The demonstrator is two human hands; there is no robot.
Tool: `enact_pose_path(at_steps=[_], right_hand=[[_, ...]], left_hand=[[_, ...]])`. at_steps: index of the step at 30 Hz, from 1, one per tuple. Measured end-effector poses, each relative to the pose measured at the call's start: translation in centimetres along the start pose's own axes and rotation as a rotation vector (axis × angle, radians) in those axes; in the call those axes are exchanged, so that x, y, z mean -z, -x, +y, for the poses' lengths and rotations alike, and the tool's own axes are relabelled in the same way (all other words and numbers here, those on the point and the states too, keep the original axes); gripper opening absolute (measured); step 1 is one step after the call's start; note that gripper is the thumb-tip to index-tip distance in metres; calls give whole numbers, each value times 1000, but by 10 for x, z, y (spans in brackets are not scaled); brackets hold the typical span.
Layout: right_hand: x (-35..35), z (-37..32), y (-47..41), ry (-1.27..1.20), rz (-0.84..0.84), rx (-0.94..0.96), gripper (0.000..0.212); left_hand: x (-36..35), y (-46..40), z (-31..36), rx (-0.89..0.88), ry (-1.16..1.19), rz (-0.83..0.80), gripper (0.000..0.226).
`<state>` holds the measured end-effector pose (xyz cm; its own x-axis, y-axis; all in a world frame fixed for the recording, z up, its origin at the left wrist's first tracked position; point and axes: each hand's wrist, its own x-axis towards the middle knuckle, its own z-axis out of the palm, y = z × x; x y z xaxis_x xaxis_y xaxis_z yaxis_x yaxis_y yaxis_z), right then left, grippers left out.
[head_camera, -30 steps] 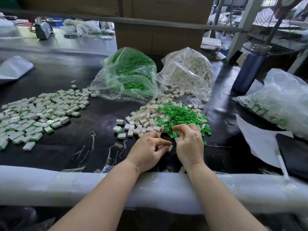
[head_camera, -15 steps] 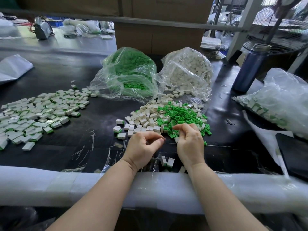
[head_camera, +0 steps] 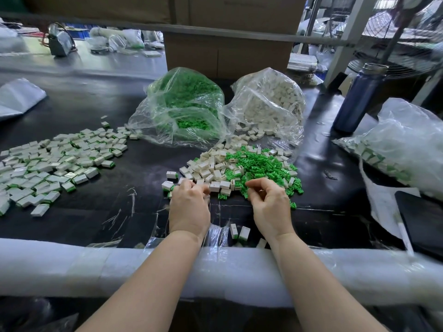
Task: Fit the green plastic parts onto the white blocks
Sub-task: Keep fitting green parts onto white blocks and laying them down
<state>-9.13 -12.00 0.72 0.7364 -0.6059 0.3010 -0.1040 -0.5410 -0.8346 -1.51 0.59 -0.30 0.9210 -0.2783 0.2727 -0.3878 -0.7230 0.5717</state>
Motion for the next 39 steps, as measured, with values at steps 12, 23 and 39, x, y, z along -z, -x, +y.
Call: enact_pose_path(at_steps=[12, 23, 39], right_hand=[[1, -1, 1, -103, -62, -32, 14], [2, -3, 0, -349, -138, -81, 23], [2, -5, 0, -391, -206, -76, 21]], left_hand=[[2, 2, 3, -30, 26, -5, 18], [9, 3, 11, 14, 751, -278, 13], [10, 5, 11, -20, 867, -430, 21]])
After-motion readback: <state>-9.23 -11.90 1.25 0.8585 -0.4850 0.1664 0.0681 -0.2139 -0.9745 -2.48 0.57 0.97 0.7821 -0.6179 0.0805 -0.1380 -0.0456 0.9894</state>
